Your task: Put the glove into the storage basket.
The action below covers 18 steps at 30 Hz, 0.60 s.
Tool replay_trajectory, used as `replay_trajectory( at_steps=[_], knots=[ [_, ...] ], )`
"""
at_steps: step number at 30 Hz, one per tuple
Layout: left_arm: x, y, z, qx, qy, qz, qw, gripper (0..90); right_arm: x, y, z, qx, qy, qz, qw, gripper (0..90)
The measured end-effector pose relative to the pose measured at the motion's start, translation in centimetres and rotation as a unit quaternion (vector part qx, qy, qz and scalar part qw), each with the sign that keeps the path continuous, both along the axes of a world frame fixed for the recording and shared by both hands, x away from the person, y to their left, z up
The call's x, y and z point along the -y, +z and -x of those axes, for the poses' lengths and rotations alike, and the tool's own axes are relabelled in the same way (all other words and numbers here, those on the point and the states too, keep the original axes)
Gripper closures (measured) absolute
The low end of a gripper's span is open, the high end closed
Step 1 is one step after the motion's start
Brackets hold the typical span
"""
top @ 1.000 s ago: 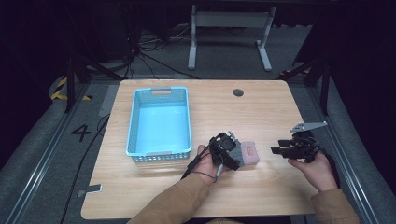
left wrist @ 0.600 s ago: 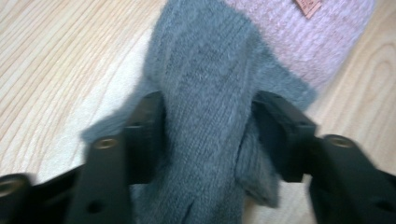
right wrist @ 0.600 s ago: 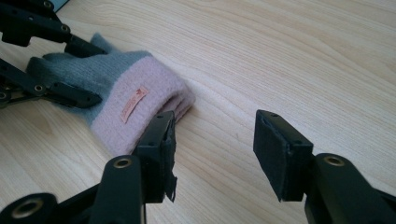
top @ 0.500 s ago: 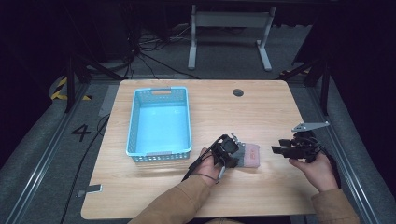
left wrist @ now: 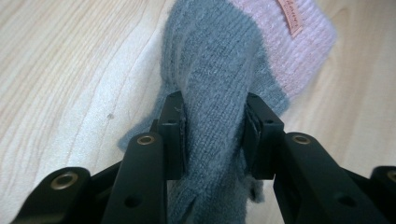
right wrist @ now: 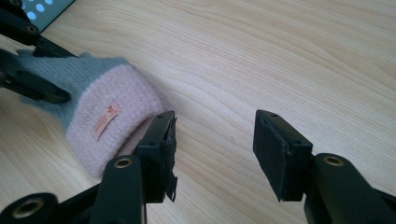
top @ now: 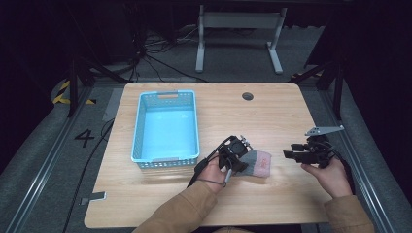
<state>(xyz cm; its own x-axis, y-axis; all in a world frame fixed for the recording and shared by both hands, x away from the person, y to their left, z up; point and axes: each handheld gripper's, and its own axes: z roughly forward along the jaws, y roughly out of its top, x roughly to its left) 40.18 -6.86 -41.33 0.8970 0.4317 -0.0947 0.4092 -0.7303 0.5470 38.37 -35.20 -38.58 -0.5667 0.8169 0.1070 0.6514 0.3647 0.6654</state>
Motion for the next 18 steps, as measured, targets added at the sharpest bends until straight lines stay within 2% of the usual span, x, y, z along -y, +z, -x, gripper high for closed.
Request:
replay_trajectory(
  at_steps=[7, 18],
  knots=[
    [-1.5, 2.1, 0.3, 0.007, -0.010, 0.015, 0.9998, 65.3, -0.2, 0.2, -0.5, 0.003, 0.003, -0.001, 1.0000, 49.6],
    [-5.8, 5.4, -0.3, 0.015, 0.018, 0.044, 0.9988, 65.0, -1.2, 0.4, -1.8, 0.005, 0.019, -0.005, 0.9998, 49.5]
  ],
)
